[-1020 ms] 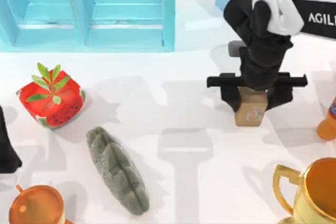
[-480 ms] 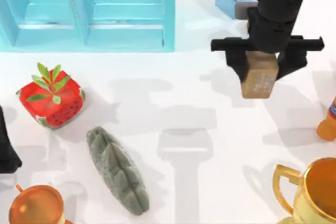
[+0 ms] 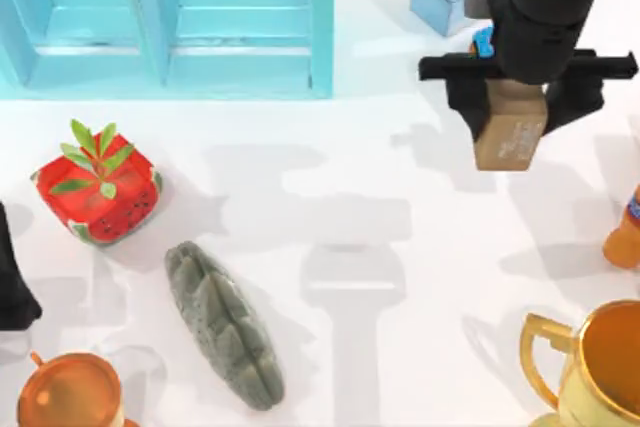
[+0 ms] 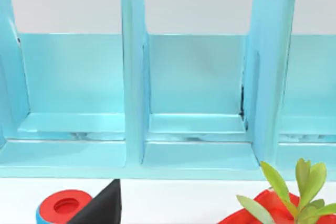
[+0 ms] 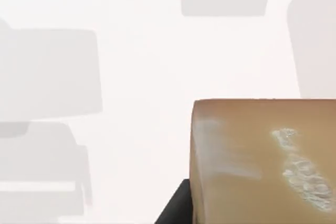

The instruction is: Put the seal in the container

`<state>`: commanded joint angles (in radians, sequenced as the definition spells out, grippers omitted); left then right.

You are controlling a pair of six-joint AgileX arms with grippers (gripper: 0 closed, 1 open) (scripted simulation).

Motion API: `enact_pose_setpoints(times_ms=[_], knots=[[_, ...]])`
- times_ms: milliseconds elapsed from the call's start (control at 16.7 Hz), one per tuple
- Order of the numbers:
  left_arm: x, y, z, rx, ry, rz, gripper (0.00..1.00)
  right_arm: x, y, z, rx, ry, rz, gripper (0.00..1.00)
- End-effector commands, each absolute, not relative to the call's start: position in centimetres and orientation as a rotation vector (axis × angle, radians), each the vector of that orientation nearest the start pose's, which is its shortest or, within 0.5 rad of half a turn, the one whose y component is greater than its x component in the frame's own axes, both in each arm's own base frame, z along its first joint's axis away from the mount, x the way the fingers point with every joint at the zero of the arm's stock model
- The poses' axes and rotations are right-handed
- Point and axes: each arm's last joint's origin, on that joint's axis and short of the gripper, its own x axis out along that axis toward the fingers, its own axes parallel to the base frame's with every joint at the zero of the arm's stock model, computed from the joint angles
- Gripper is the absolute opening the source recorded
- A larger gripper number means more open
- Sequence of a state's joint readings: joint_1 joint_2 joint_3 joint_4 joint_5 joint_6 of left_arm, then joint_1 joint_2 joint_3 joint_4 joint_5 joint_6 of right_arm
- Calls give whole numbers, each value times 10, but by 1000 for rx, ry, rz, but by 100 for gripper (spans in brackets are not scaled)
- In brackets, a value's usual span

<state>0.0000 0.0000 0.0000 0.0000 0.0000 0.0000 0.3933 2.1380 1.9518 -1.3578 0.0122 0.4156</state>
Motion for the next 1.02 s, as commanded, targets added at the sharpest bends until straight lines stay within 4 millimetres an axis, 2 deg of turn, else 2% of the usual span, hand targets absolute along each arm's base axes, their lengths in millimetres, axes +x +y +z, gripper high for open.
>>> enact_pose_setpoints(times_ms=[60,180,360,480,600,660,780,900,1020], knots=[[106,-1,160,0,0,0,100,392,153,242,10,1521,-11,0],[106,-1,160,0,0,0,100,399,113,254,0,1482,-23,0],[106,-1,160,0,0,0,100,400,24,267,-26,1461,-55,0],[106,-1,160,0,0,0,100,385,-45,271,-39,1488,-69,0],[106,-1,160,0,0,0,100,363,-96,273,-38,1524,-61,0],[106,-1,160,0,0,0,100,352,-114,273,-31,1538,-51,0],[106,-1,160,0,0,0,100,332,-137,274,-11,1559,-28,0],[106,-1,160,0,0,0,100,320,-147,275,5,1568,-10,0],[106,-1,160,0,0,0,100,318,-149,275,8,1569,-8,0]])
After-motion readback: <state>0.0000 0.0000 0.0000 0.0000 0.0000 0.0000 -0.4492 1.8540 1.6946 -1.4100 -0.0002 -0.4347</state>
